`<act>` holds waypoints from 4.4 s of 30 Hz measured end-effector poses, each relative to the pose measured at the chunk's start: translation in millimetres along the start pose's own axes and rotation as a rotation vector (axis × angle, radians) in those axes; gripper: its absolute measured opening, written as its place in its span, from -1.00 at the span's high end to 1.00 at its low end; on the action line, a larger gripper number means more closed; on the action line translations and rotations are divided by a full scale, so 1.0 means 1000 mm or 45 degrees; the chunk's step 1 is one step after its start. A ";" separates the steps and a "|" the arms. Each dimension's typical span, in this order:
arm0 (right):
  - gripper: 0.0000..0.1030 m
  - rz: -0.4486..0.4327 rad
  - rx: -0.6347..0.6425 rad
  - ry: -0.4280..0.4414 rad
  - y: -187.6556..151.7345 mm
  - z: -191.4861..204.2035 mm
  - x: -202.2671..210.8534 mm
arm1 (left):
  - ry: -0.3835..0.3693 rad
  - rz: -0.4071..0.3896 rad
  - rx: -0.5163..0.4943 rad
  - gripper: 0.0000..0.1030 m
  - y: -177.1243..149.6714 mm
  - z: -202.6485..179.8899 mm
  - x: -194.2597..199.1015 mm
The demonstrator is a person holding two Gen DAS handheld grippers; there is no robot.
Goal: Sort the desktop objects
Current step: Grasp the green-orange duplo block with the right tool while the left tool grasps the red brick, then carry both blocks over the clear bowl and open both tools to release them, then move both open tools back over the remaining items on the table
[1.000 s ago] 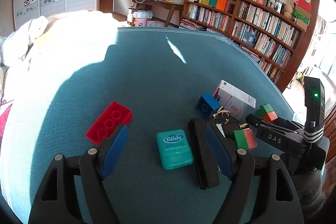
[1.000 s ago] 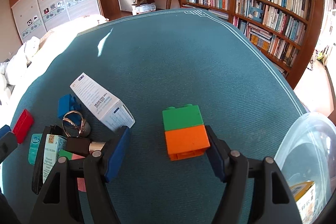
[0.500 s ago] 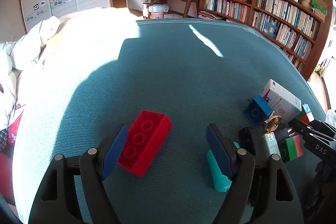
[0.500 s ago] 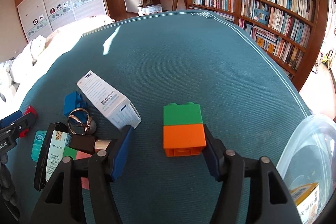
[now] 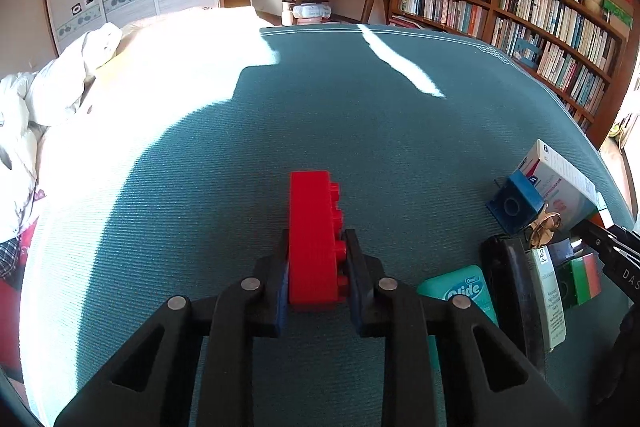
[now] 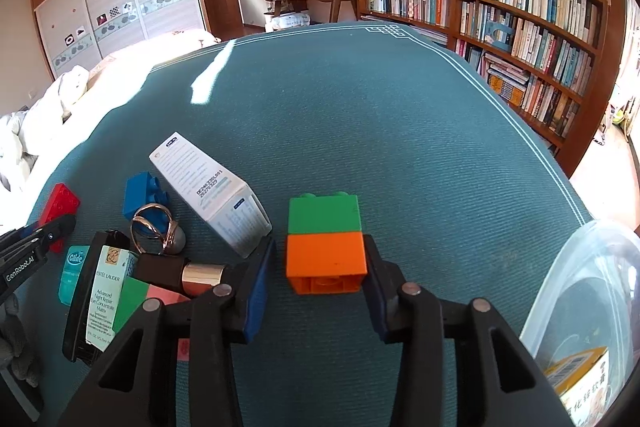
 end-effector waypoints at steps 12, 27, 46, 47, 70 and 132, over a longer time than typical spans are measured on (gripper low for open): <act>0.31 -0.028 -0.038 0.074 0.002 -0.005 0.014 | 0.001 -0.111 -0.144 0.52 0.000 -0.044 0.035; 0.31 0.022 0.016 0.207 -0.036 0.011 0.046 | -0.027 -0.132 -0.059 0.52 -0.024 -0.057 0.074; 0.31 -0.121 0.000 0.260 -0.045 -0.021 0.126 | -0.179 -0.176 -0.229 0.52 -0.029 -0.149 0.129; 0.31 -0.129 -0.007 0.259 -0.044 -0.025 0.129 | -0.185 -0.177 -0.240 0.52 -0.028 -0.154 0.131; 0.31 -0.246 -0.294 0.073 -0.041 -0.161 0.174 | -0.352 -0.220 -0.449 0.52 -0.015 -0.271 0.157; -0.20 -0.193 -0.127 0.132 -0.046 -0.085 0.139 | -0.327 -0.178 -0.181 -0.15 0.016 -0.214 0.135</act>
Point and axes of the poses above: each gripper's, at about its wrist camera, not at the fingertips, and x roughly against the way its jaws point, z to its left, y to its top, the point moved 8 cm from there along -x, roughly the way its jaws point, and after that the axes turned 5 degrees about -x, right-handed, at the moved point
